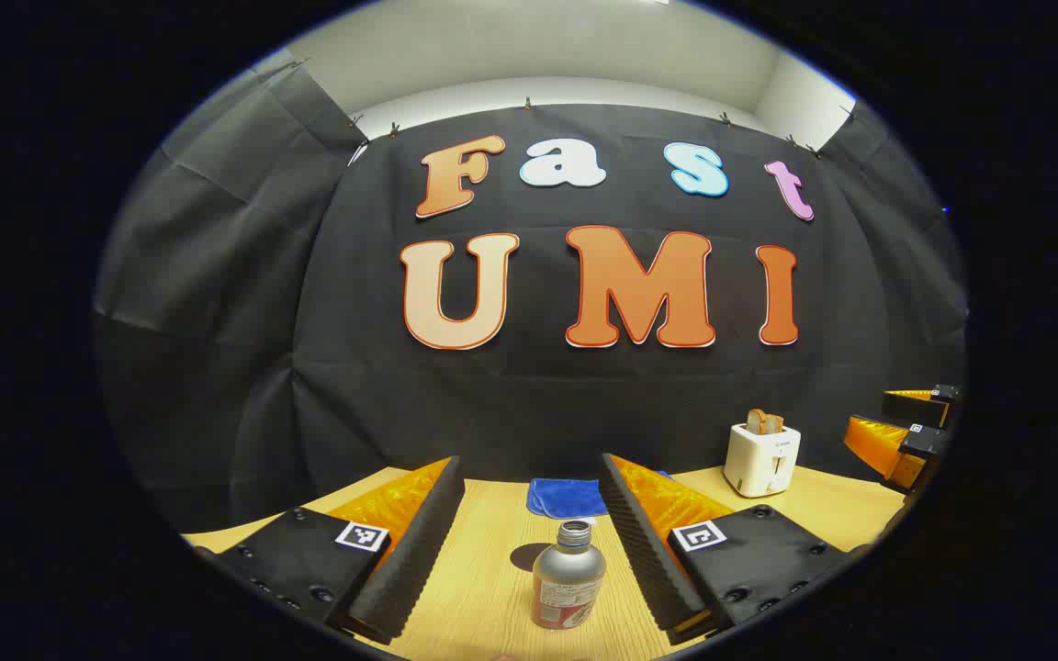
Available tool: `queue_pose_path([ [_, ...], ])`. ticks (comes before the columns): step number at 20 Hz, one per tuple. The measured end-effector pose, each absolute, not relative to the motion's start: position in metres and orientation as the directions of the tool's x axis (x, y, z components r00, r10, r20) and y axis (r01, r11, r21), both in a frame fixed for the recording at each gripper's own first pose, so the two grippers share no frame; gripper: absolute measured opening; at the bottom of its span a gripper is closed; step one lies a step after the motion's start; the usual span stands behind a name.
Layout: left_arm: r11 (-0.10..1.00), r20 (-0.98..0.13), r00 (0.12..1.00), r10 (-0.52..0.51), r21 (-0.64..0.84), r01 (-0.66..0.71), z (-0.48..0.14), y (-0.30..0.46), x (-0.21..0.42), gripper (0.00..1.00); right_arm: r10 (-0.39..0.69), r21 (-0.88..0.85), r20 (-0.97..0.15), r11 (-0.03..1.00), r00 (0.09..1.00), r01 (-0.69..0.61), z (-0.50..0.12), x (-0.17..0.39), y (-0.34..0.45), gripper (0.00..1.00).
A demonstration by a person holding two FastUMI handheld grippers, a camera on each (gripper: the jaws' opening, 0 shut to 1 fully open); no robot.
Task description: Open the teacup lid with one hand, grasp the water bottle and pour water into the teacup with the other hand; after pouring, place the water bottle on the coaster and then close the teacup lid.
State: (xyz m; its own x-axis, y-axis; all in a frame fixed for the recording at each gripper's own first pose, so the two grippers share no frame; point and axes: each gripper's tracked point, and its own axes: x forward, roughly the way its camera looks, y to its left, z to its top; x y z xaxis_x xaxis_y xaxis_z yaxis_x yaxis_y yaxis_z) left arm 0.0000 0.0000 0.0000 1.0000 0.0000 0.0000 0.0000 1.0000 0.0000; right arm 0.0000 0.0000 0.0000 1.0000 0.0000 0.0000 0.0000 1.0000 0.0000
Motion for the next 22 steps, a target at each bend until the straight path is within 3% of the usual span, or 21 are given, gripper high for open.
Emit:
queue_pose_path([
  [22, 1.000, 0.013, 1.000, -0.005, 0.008, 0.005, 0.0036, 0.0029, -0.0032, 0.96, 0.020, -0.003, 0.012, 1.000, 1.000, -0.020, 0.0013, 0.0016, 0.0078, 0.98],
])
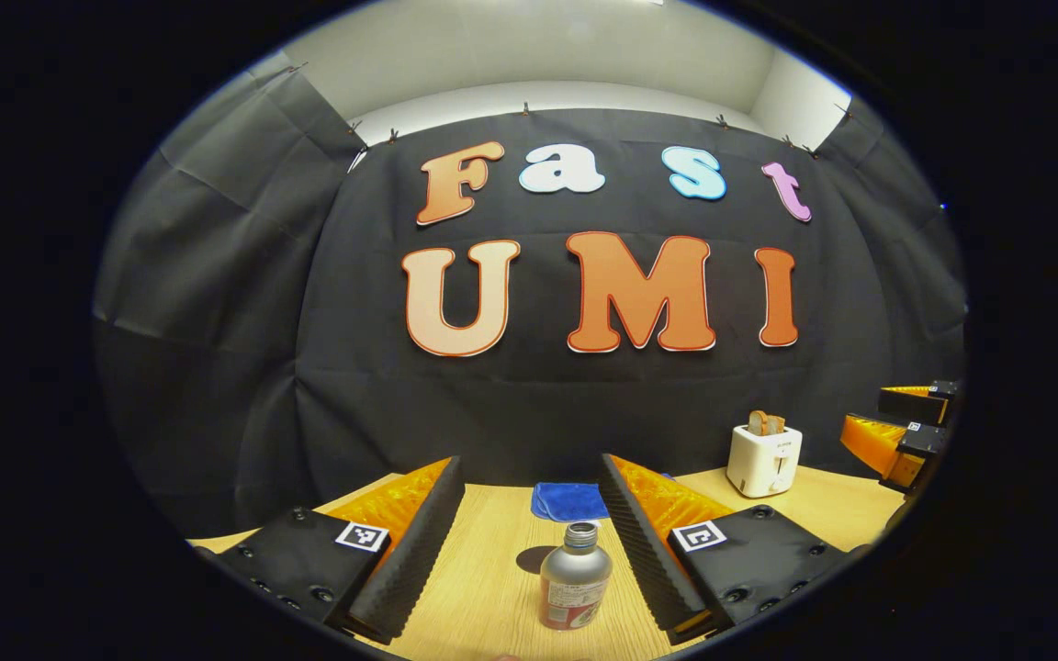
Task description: Open the teacup lid with one hand, grasp the water bottle and pour water into the teacup with the other hand; after pouring, place the water bottle on the coaster and then close the teacup lid.
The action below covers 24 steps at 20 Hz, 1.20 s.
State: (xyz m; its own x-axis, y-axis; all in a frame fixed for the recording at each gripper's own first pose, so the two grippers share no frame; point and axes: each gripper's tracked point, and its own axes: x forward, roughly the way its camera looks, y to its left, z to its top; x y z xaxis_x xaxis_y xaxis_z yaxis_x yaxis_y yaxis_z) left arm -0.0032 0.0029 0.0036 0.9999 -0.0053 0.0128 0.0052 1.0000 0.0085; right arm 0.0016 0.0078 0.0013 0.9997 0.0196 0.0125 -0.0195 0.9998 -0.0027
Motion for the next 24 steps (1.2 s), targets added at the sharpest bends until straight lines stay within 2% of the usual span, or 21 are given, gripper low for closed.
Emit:
queue_pose_path([
  [2, 1.000, 0.010, 1.000, -0.008, 0.006, 0.008, 0.001, 0.003, -0.004, 0.96, 0.025, -0.001, -0.003, 1.000, 1.000, -0.025, -0.004, 0.002, 0.010, 1.00],
  [7, 1.000, -0.002, 1.000, -0.013, 0.001, 0.013, -0.003, 0.004, -0.001, 0.96, 0.056, 0.006, -0.046, 0.998, 0.997, -0.056, -0.021, 0.008, 0.022, 0.98],
  [24, 1.000, -0.052, 0.999, 0.007, 0.004, -0.007, -0.024, 0.017, 0.001, 0.96, 0.144, 0.040, -0.278, 0.990, 0.950, -0.138, -0.131, 0.028, 0.062, 0.97],
])
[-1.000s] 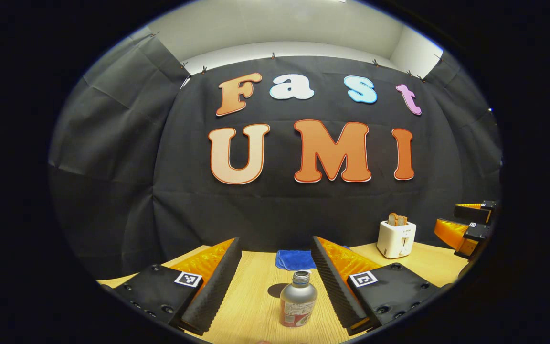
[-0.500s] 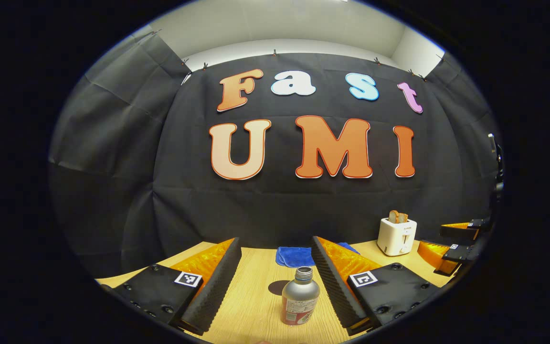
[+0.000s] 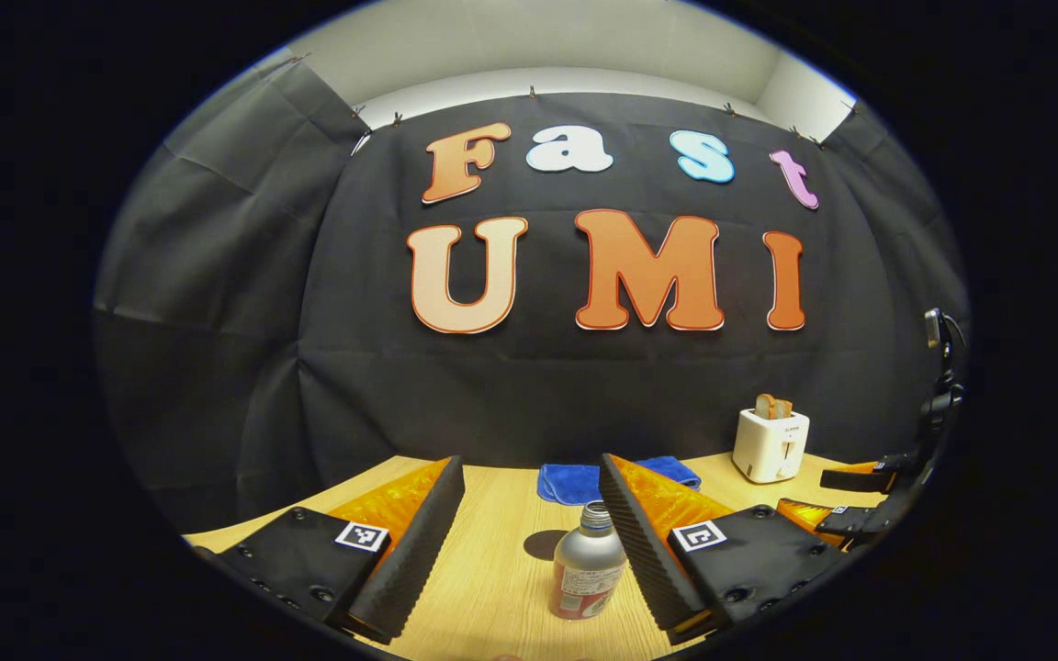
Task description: Open the teacup lid with one hand, grasp the water bottle and pour water into the teacup with the other hand; after pouring, place the water bottle on the coaster and then close the teacup lid.
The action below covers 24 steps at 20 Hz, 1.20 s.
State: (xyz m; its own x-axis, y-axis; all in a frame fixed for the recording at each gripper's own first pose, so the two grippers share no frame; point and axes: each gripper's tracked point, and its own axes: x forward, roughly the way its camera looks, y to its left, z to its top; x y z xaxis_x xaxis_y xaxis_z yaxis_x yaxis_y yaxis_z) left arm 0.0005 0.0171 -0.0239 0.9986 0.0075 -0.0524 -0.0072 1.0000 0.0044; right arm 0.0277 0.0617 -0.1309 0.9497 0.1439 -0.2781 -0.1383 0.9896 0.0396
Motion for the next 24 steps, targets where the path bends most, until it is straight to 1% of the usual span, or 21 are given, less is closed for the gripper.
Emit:
queue_pose_path([
  [6, 1.000, -0.062, 0.998, 0.008, 0.014, -0.008, -0.028, 0.019, 0.000, 0.96, 0.154, 0.031, -0.330, 0.988, 0.931, -0.153, -0.159, 0.029, 0.071, 0.98],
  [10, 1.000, -0.069, 0.998, 0.010, 0.018, -0.009, -0.032, 0.019, 0.000, 0.96, 0.172, 0.087, -0.392, 0.985, 0.904, -0.150, -0.187, 0.030, 0.074, 0.98],
  [12, 1.000, -0.076, 0.997, 0.012, 0.022, -0.010, -0.034, 0.020, 0.001, 0.96, 0.176, 0.092, -0.413, 0.984, 0.894, -0.152, -0.196, 0.031, 0.076, 0.93],
  [14, 1.000, -0.083, 0.996, 0.010, 0.023, -0.008, -0.037, 0.019, 0.001, 0.96, 0.188, 0.098, -0.420, 0.982, 0.888, -0.162, -0.200, 0.030, 0.076, 0.88],
  [15, 1.000, -0.087, 0.996, 0.010, 0.023, -0.008, -0.038, 0.019, 0.001, 0.96, 0.200, 0.109, -0.423, 0.979, 0.884, -0.170, -0.200, 0.030, 0.079, 0.81],
  [17, 1.000, -0.093, 0.996, 0.010, 0.023, -0.007, -0.041, 0.019, 0.002, 0.96, 0.219, 0.118, -0.427, 0.975, 0.877, -0.186, -0.201, 0.031, 0.084, 0.71],
  [20, 1.000, -0.099, 0.995, 0.012, 0.023, -0.009, -0.042, 0.018, 0.003, 0.96, 0.230, 0.130, -0.436, 0.973, 0.870, -0.193, -0.199, 0.032, 0.086, 0.62],
  [21, 1.000, -0.098, 0.995, 0.013, 0.024, -0.010, -0.042, 0.019, 0.003, 0.96, 0.235, 0.131, -0.442, 0.972, 0.866, -0.196, -0.200, 0.031, 0.087, 0.56],
  [24, 1.000, -0.094, 0.995, 0.012, 0.026, -0.010, -0.041, 0.019, 0.004, 0.96, 0.229, 0.093, -0.454, 0.973, 0.861, -0.210, -0.198, 0.032, 0.087, 0.46],
])
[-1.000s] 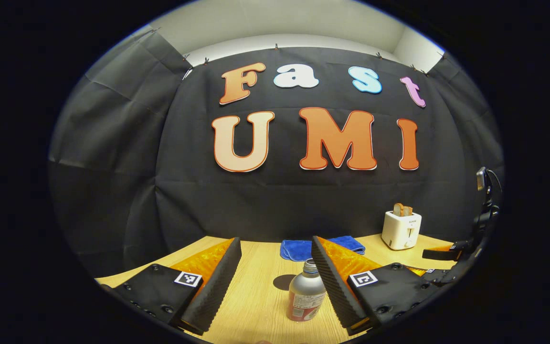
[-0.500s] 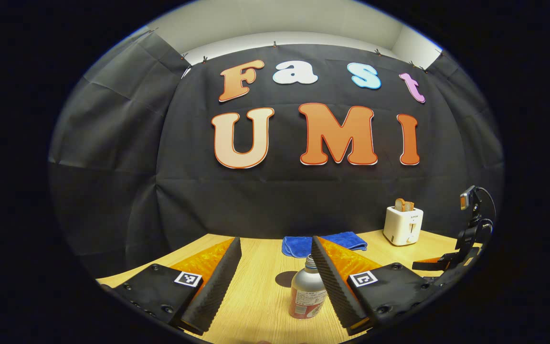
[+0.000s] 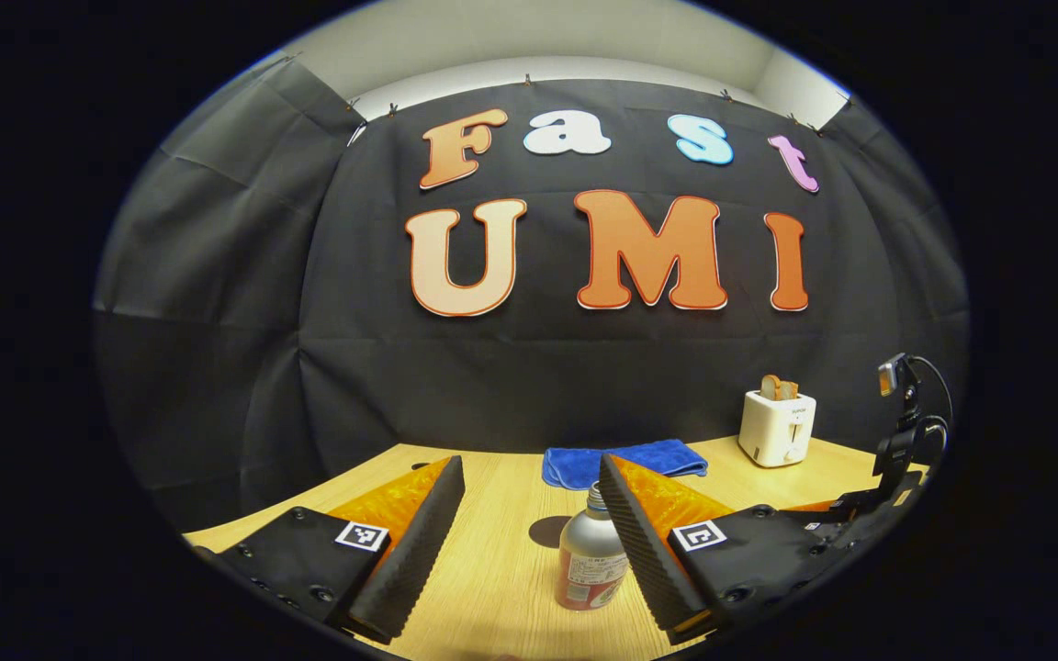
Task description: Open the teacup lid with one hand, grasp the water bottle and pour water into the teacup with the other hand; after pouring, place the water bottle on the coaster and then close the teacup lid.
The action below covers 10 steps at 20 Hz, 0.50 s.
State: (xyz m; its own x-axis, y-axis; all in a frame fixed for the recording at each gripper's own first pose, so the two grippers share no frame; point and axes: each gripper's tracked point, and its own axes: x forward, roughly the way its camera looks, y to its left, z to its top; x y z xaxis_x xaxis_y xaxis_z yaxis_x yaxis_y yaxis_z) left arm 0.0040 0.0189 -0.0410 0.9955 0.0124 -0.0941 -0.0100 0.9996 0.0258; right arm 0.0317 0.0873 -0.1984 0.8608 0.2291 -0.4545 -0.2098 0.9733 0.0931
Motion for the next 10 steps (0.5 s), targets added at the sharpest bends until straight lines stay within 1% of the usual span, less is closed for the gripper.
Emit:
queue_pose_path([
  [1, 1.000, -0.093, 0.996, 0.012, 0.025, -0.010, -0.041, 0.020, 0.004, 0.96, 0.221, 0.075, -0.460, 0.975, 0.860, -0.211, -0.198, 0.032, 0.086, 0.37],
  [2, 1.000, -0.092, 0.996, 0.012, 0.023, -0.010, -0.043, 0.020, 0.005, 0.96, 0.210, 0.057, -0.459, 0.977, 0.863, -0.207, -0.196, 0.033, 0.084, 0.37],
  [3, 1.000, -0.094, 0.995, 0.011, 0.021, -0.009, -0.043, 0.020, 0.005, 0.96, 0.206, 0.049, -0.465, 0.977, 0.861, -0.207, -0.198, 0.033, 0.082, 0.31],
  [4, 1.000, -0.099, 0.995, 0.008, 0.020, -0.006, -0.045, 0.019, 0.005, 0.96, 0.208, 0.046, -0.462, 0.976, 0.862, -0.211, -0.196, 0.032, 0.083, 0.28],
  [7, 1.000, -0.114, 0.993, 0.000, 0.015, 0.002, -0.051, 0.018, 0.007, 0.96, 0.211, 0.058, -0.467, 0.976, 0.859, -0.208, -0.195, 0.032, 0.082, 0.24],
  [8, 1.000, -0.121, 0.993, -0.006, 0.014, 0.007, -0.053, 0.018, 0.008, 0.96, 0.211, 0.068, -0.467, 0.977, 0.859, -0.202, -0.195, 0.033, 0.081, 0.19],
  [9, 1.000, -0.127, 0.992, -0.012, 0.012, 0.013, -0.055, 0.016, 0.009, 0.96, 0.216, 0.080, -0.468, 0.976, 0.857, -0.203, -0.195, 0.032, 0.082, 0.23],
  [10, 1.000, -0.133, 0.991, -0.018, 0.009, 0.019, -0.059, 0.015, 0.009, 0.96, 0.223, 0.090, -0.463, 0.975, 0.858, -0.205, -0.193, 0.032, 0.083, 0.23],
])
